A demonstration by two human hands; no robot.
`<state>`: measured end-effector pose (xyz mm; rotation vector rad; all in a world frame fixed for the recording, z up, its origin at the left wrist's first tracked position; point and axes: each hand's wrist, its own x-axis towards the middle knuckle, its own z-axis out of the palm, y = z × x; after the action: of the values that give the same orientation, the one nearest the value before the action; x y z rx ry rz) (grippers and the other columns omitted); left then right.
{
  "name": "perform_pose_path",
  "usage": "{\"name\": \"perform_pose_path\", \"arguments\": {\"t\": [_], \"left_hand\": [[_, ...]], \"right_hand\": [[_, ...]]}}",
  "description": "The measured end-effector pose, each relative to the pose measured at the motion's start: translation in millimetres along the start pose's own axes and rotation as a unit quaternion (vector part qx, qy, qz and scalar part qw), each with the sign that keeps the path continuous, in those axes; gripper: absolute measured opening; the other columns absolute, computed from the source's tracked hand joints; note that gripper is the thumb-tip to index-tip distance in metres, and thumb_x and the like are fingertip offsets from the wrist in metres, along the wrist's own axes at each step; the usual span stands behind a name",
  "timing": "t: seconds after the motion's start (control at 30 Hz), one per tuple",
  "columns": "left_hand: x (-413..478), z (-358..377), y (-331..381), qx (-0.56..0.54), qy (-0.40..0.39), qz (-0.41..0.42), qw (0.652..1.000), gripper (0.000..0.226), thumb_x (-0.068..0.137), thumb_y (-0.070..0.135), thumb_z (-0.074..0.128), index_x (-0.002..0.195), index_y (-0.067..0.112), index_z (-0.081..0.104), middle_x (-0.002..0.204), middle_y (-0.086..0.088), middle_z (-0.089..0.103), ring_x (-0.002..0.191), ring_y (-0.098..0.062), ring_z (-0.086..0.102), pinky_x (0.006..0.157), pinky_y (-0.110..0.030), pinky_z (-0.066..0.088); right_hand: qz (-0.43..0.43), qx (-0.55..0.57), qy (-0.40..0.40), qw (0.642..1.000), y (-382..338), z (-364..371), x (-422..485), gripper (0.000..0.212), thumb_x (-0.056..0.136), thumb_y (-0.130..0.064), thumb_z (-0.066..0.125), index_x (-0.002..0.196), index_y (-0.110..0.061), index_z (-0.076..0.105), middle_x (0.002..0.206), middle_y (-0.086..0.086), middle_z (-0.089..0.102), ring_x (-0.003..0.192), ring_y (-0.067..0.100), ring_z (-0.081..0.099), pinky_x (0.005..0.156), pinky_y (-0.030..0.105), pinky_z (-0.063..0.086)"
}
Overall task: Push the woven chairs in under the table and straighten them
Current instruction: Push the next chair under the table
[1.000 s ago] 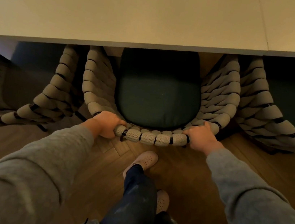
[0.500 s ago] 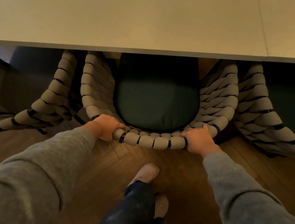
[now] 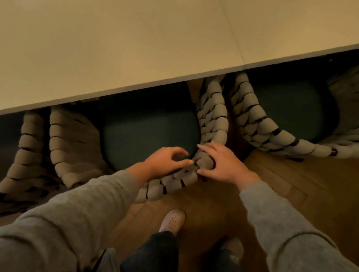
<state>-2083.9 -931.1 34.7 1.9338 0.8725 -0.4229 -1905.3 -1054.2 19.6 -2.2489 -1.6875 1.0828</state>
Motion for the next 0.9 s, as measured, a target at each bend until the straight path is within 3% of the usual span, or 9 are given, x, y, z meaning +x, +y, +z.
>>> {"name": "perform_pose_path", "arguments": {"t": [0.1, 0.33, 0.5, 0.7, 0.9], "left_hand": [[27.5, 19.0, 50.6, 0.090, 0.056, 0.058, 0.993, 0.040, 0.095, 0.041, 0.055, 0.130, 0.021, 0.057, 0.137, 0.002, 0.051, 0.127, -0.015, 0.045, 0.106, -0.031, 0.037], [100.1, 86.9, 167.8, 0.249, 0.166, 0.194, 0.934, 0.035, 0.092, 0.030, 0.061, 0.126, 0.022, 0.059, 0.153, -0.006, 0.032, 0.144, -0.023, 0.024, 0.118, -0.043, 0.022], [166.5, 166.6, 301.6, 0.267, 0.181, 0.184, 0.928, 0.035, 0.093, 0.032, 0.060, 0.126, 0.021, 0.060, 0.157, -0.011, 0.025, 0.148, -0.028, 0.012, 0.120, -0.041, 0.007], [221.6, 249.4, 446.3, 0.220, 0.167, 0.175, 0.945, 0.041, 0.093, 0.038, 0.057, 0.131, 0.021, 0.056, 0.158, -0.011, 0.019, 0.149, -0.026, 0.004, 0.119, -0.040, 0.001], [304.7, 291.7, 556.1, 0.259, 0.158, 0.195, 0.933, 0.054, 0.090, 0.046, 0.058, 0.138, 0.021, 0.049, 0.158, -0.011, 0.019, 0.148, -0.026, 0.004, 0.119, -0.045, -0.001]], "right_hand": [[0.027, 0.007, 0.078, 0.997, 52.7, -29.3, -27.0, 0.073, 0.087, -0.047, 0.063, 0.149, -0.035, 0.026, 0.157, -0.003, 0.024, 0.146, 0.018, 0.015, 0.119, 0.039, 0.017], [0.119, -0.053, 0.132, 0.983, 219.8, -88.4, -112.7, 0.069, 0.088, -0.039, 0.065, 0.148, -0.028, 0.032, 0.154, 0.007, 0.030, 0.145, 0.027, 0.021, 0.118, 0.045, 0.021], [0.168, -0.098, 0.141, 0.971, 352.1, -156.6, -196.7, 0.070, 0.087, -0.040, 0.065, 0.148, -0.025, 0.032, 0.152, 0.009, 0.031, 0.142, 0.028, 0.024, 0.117, 0.042, 0.020], [0.209, -0.123, 0.135, 0.961, 484.3, -233.3, -269.2, 0.075, 0.087, -0.045, 0.063, 0.150, -0.025, 0.027, 0.155, 0.013, 0.025, 0.145, 0.029, 0.017, 0.118, 0.042, 0.017], [0.170, -0.145, 0.168, 0.960, 600.2, -301.2, -283.0, 0.076, 0.085, -0.037, 0.068, 0.149, -0.025, 0.028, 0.153, 0.011, 0.030, 0.143, 0.029, 0.023, 0.118, 0.043, 0.022]]}}
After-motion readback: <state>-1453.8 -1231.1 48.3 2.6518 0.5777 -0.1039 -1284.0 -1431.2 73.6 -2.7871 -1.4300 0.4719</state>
